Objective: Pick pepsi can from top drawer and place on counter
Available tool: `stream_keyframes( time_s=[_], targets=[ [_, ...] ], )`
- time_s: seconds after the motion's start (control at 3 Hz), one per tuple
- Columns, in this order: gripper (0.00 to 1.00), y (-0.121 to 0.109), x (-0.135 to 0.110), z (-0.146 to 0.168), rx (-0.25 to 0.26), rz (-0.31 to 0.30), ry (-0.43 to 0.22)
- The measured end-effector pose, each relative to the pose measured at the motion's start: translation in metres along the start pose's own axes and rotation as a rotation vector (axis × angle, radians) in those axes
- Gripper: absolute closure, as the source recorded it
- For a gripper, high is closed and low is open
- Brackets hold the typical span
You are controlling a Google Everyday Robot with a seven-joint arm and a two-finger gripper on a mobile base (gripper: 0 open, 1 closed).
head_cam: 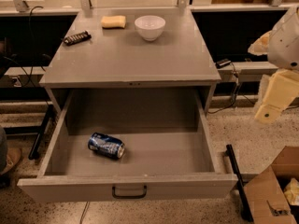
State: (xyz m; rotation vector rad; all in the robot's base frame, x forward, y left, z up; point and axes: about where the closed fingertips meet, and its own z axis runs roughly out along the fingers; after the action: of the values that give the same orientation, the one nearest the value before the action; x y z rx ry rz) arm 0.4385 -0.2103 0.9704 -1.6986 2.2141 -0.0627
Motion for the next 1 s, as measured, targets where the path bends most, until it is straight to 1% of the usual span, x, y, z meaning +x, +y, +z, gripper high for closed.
stream_keyframes(
  time_s=[0.33,0.67,1.0],
  targets=[
    [0.0,0.016,-0.013,0.038,-0.038,0.058,-0.109],
    [0.0,0.042,-0.032,0.088,-0.083,0.139,-0.238],
    [0.0,0.037,-0.04,0.096,-0.049,0.161,-0.275]
  ],
)
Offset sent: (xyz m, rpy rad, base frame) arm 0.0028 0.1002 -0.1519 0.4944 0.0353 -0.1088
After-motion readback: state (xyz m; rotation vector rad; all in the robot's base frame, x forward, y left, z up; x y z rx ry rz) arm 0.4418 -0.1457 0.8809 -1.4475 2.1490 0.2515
